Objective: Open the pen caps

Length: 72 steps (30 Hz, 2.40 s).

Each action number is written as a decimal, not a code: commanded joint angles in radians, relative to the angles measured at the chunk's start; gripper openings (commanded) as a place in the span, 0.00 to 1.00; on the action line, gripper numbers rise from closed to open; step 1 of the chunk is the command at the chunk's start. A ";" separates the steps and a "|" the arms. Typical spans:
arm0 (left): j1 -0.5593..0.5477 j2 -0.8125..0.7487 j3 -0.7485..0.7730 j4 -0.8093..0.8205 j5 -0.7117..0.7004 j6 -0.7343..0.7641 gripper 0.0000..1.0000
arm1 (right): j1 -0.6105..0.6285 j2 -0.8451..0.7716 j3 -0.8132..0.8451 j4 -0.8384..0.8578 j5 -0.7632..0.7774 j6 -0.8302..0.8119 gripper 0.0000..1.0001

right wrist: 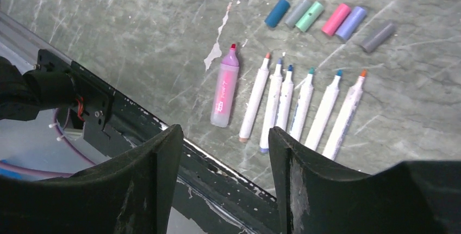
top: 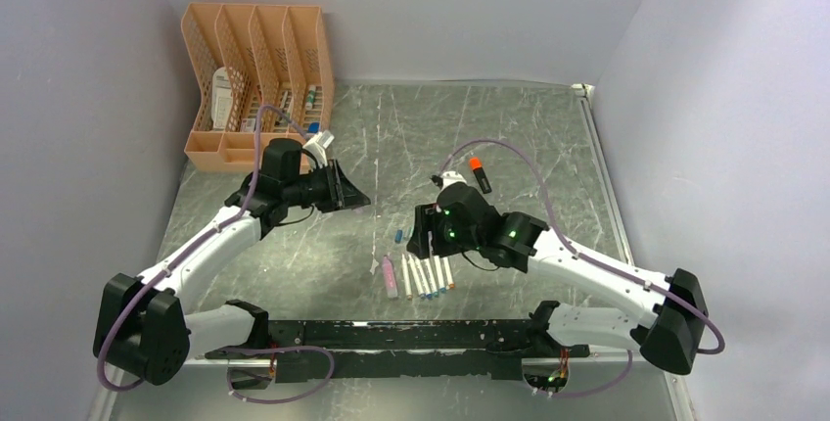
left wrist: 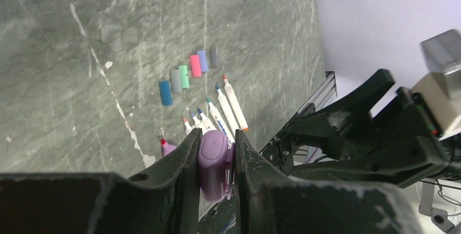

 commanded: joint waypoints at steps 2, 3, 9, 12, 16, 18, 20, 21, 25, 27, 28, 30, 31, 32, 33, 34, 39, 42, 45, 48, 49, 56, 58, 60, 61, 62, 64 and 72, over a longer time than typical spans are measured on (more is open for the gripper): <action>-0.008 -0.001 0.013 -0.095 -0.042 0.013 0.09 | -0.071 -0.072 -0.028 -0.028 -0.040 -0.067 0.60; -0.008 0.003 0.012 -0.099 -0.045 0.010 0.09 | -0.090 -0.082 -0.041 -0.025 -0.054 -0.074 0.60; -0.012 0.025 0.021 -0.119 -0.067 0.003 0.09 | -0.175 -0.105 -0.104 0.010 -0.156 -0.107 0.60; -0.017 0.037 0.021 -0.116 -0.075 -0.002 0.08 | -0.207 -0.108 -0.115 0.014 -0.186 -0.123 0.60; -0.028 0.054 0.011 -0.098 -0.084 -0.014 0.08 | -0.250 -0.112 -0.121 0.010 -0.224 -0.147 0.60; -0.039 0.070 0.010 -0.086 -0.088 -0.020 0.08 | -0.272 -0.115 -0.129 0.012 -0.239 -0.155 0.61; -0.051 0.089 0.016 -0.081 -0.094 -0.021 0.08 | -0.289 -0.117 -0.139 0.015 -0.256 -0.160 0.61; -0.056 0.097 0.020 -0.079 -0.097 -0.021 0.08 | -0.298 -0.116 -0.144 0.018 -0.267 -0.163 0.61; -0.070 0.133 0.028 -0.060 -0.104 -0.026 0.08 | -0.326 -0.101 -0.152 0.021 -0.291 -0.180 0.61; -0.076 0.153 0.033 -0.053 -0.104 -0.027 0.08 | -0.343 -0.093 -0.150 0.020 -0.300 -0.191 0.62; -0.078 0.162 0.035 -0.053 -0.107 -0.026 0.08 | -0.352 -0.089 -0.147 0.020 -0.306 -0.196 0.62; -0.083 0.185 0.041 -0.050 -0.116 -0.025 0.08 | -0.368 -0.085 -0.140 0.015 -0.316 -0.208 0.62; -0.086 0.199 0.045 -0.048 -0.119 -0.025 0.08 | -0.377 -0.083 -0.136 0.012 -0.320 -0.213 0.62; -0.089 0.214 0.051 -0.048 -0.121 -0.023 0.08 | -0.385 -0.084 -0.133 0.010 -0.326 -0.217 0.62; -0.094 0.225 0.054 -0.044 -0.124 -0.023 0.08 | -0.392 -0.084 -0.130 0.007 -0.330 -0.222 0.62; -0.099 0.236 0.054 -0.037 -0.126 -0.023 0.08 | -0.398 -0.084 -0.123 0.001 -0.335 -0.227 0.62; -0.122 0.269 0.046 0.014 -0.125 -0.026 0.08 | -0.413 -0.096 -0.095 -0.044 -0.319 -0.240 0.62; -0.132 0.290 0.063 -0.008 -0.149 -0.002 0.09 | -0.413 -0.107 -0.091 -0.056 -0.310 -0.226 0.62; -0.134 0.315 0.056 0.017 -0.141 0.002 0.10 | -0.414 -0.120 -0.098 -0.054 -0.317 -0.206 0.62; -0.145 0.335 0.042 0.049 -0.137 -0.002 0.12 | -0.415 -0.127 -0.102 -0.053 -0.309 -0.196 0.62; -0.149 0.340 0.040 0.056 -0.145 -0.001 0.13 | -0.414 -0.128 -0.103 -0.054 -0.307 -0.195 0.62; -0.159 0.386 0.026 0.154 -0.153 -0.021 0.16 | -0.414 -0.123 -0.098 -0.058 -0.307 -0.184 0.62; -0.168 0.404 0.036 0.156 -0.156 -0.020 0.17 | -0.414 -0.123 -0.090 -0.066 -0.308 -0.186 0.62; -0.177 0.421 0.038 0.160 -0.164 -0.023 0.18 | -0.414 -0.125 -0.088 -0.073 -0.305 -0.190 0.62; -0.179 0.429 0.035 0.168 -0.166 -0.025 0.18 | -0.414 -0.127 -0.090 -0.075 -0.306 -0.190 0.62; -0.180 0.440 0.033 0.173 -0.168 -0.028 0.18 | -0.414 -0.128 -0.091 -0.077 -0.306 -0.189 0.62; -0.181 0.459 0.029 0.187 -0.170 -0.034 0.19 | -0.414 -0.131 -0.098 -0.074 -0.312 -0.186 0.62; -0.197 0.525 0.049 0.203 -0.184 -0.037 0.23 | -0.414 -0.142 -0.103 -0.076 -0.317 -0.185 0.63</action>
